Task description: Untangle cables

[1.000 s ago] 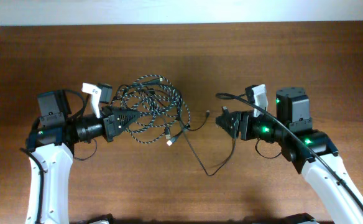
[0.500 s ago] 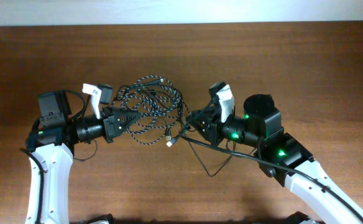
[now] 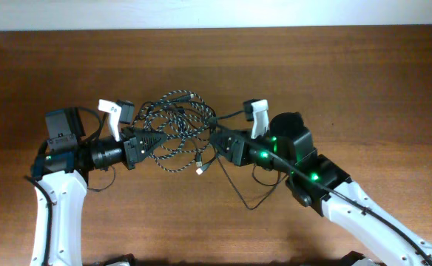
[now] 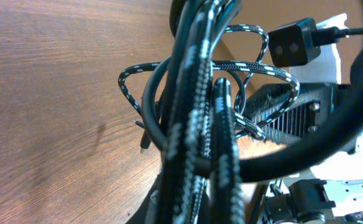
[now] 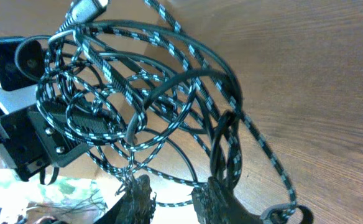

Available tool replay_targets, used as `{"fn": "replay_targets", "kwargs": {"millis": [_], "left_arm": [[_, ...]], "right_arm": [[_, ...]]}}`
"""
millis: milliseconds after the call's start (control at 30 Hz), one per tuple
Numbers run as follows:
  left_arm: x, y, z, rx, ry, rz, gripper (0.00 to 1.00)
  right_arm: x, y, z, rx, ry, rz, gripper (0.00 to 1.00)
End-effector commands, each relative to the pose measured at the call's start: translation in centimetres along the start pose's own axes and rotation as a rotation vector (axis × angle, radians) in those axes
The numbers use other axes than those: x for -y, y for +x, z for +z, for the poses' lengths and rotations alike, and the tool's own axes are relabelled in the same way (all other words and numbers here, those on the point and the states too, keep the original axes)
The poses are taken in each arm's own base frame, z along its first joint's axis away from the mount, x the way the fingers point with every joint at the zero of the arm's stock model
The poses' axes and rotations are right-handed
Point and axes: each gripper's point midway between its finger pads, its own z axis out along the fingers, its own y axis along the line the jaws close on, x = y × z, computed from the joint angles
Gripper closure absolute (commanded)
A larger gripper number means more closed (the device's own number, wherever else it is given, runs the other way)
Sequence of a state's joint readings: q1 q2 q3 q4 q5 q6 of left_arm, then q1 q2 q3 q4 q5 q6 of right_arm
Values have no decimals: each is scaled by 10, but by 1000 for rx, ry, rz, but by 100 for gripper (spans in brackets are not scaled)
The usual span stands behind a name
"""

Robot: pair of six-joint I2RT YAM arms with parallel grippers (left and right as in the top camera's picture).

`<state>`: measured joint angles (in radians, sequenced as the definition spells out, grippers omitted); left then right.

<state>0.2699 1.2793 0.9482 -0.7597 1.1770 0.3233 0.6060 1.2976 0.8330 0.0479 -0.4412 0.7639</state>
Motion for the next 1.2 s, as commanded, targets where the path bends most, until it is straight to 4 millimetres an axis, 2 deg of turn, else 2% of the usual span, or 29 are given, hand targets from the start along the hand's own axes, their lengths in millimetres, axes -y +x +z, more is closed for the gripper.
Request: {"fn": "replay_targets", "kwargs": {"millis": [0,67,233,400,567,667,767,967,1033,1067,1100,1167], "left_arm": [[6,-1,-1,11,20,29,100],[6,-1,-1,11,20,29,100],[6,-1,-1,11,21,29,100],[6,-1,-1,11,20,29,100],[6,-1,-1,11,20,29,100],[6,-1,-1,11,20,29,100],[6,-1,-1,11,20,29,100],[6,-1,-1,11,20,29,100],[6,-1,-1,10,20,28,100],[4,-1,-1,6,9,28,100],[-2,2,-1,-7,-25,25,100],[-26,15,-4,-71,-167,-4,100]], "right_arm": [[14,-11,7,93,110,-1,71],[20,-18,5,134,148,-5,72],[21,-26,7,172,154,-21,74],[14,-23,10,170,138,-26,76],[27,-15,22,136,151,40,82],[15,-23,24,165,93,21,85],[11,-20,26,146,71,20,85],[26,-13,34,124,111,34,84],[22,-17,34,139,94,27,89],[19,-20,34,148,84,23,96],[18,-22,33,157,79,20,96],[24,-48,19,226,84,21,96]]}}
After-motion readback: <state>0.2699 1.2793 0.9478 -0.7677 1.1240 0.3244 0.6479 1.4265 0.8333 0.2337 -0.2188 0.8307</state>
